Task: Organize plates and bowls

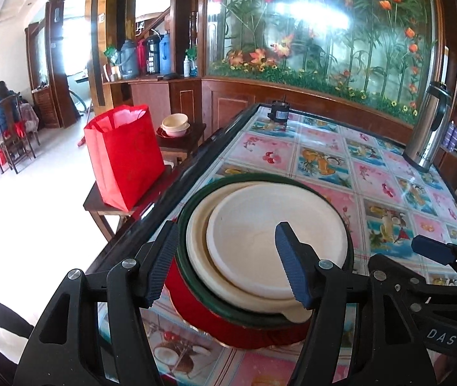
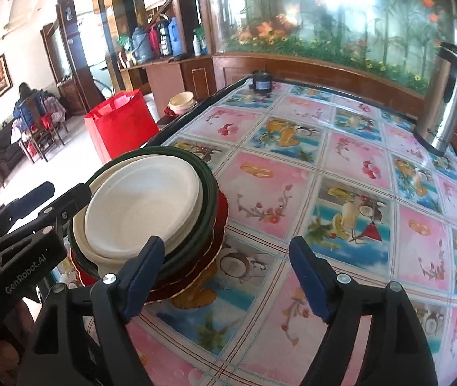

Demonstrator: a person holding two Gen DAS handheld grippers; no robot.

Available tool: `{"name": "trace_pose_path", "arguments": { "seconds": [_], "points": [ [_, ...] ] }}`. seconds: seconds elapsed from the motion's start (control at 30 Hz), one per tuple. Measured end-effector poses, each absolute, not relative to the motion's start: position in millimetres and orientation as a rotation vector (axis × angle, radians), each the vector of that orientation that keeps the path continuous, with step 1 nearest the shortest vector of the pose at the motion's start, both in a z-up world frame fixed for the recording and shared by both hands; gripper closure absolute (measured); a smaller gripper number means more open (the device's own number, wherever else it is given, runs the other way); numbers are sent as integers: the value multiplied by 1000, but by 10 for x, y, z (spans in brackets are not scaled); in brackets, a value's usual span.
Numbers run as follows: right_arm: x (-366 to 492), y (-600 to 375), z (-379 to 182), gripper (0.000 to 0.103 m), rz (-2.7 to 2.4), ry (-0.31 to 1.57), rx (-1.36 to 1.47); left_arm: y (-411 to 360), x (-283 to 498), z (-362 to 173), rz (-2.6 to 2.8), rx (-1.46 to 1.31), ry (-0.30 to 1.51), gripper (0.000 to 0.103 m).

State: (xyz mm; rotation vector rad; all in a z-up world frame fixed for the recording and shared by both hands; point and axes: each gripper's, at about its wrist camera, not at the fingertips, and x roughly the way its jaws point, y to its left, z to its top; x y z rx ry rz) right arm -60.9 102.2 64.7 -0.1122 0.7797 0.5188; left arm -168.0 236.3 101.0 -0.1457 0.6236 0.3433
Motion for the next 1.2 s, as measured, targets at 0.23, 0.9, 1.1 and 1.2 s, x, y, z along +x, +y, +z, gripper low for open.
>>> {"name": "trace_pose_path", "arguments": {
  "seconds": [0.23,0.9,1.1,1.2],
  "points": [
    [-723,1018,569,23,494,761,-117,2204,-1809,978,394,-74,608,39],
    [-800,1019,572,22,503,778,-113,2109,-1869,980,381,-33,596,22],
    [-805,1015,570,22,504,781,-112,2156,-1876,973,369,-57,603,22],
    [-801,1012,569,22,506,781,-109,2155,-1873,974,370,-54,603,22]
  ]
}}
